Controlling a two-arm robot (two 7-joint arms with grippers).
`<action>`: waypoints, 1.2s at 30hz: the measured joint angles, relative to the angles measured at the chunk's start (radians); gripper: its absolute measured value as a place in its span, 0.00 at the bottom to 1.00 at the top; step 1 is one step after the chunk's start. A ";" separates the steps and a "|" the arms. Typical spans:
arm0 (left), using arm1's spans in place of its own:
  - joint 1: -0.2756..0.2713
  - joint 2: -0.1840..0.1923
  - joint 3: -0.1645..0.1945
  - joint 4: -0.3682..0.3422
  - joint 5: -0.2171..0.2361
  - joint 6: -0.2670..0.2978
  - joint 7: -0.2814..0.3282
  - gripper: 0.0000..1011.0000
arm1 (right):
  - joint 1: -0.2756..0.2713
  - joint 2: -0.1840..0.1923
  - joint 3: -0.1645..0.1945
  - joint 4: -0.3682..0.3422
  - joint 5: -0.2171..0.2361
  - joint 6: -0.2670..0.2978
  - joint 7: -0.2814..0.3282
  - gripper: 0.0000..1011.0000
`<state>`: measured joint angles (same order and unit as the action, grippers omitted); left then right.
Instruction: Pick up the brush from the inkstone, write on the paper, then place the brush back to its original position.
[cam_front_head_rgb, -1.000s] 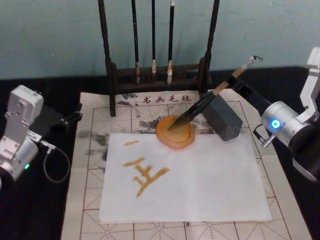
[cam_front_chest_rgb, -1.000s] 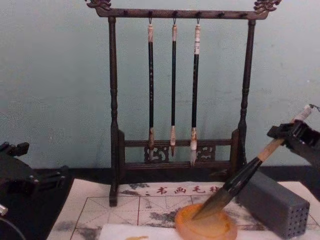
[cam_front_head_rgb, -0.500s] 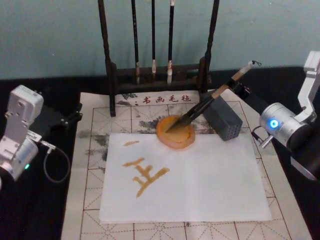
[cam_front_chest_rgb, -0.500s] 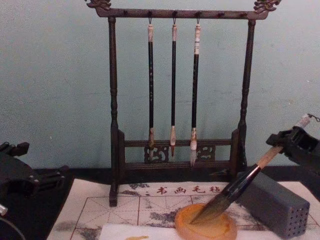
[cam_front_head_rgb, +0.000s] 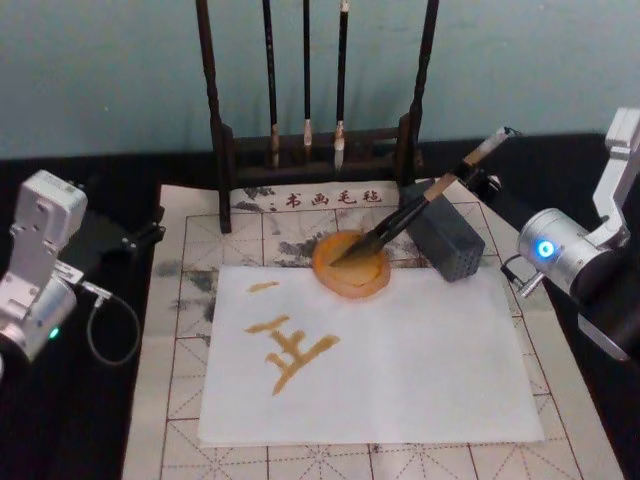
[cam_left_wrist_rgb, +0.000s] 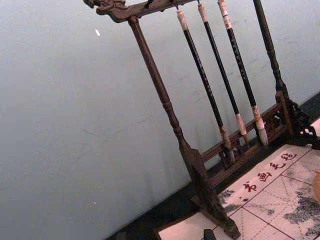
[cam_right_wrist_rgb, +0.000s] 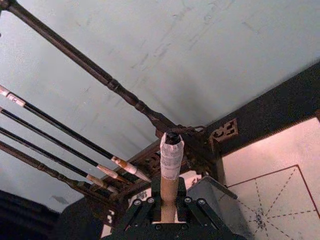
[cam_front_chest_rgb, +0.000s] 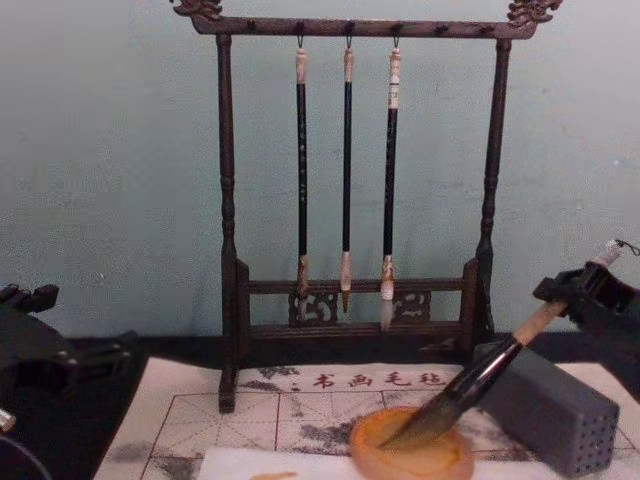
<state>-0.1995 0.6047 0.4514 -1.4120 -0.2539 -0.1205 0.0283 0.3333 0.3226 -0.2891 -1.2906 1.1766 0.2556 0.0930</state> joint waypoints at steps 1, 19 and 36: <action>0.000 0.000 0.000 0.000 0.000 0.000 0.000 0.99 | 0.001 0.001 -0.002 0.002 0.006 0.000 -0.002 0.18; 0.000 0.000 0.000 0.000 0.000 0.000 0.000 0.99 | 0.007 0.011 -0.020 0.008 0.048 -0.012 -0.027 0.18; 0.000 0.000 0.000 0.000 0.000 0.000 0.000 0.99 | 0.007 0.010 -0.018 0.007 0.046 -0.011 -0.024 0.26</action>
<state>-0.1995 0.6047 0.4514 -1.4119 -0.2539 -0.1205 0.0283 0.3401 0.3324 -0.3072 -1.2837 1.2226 0.2450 0.0688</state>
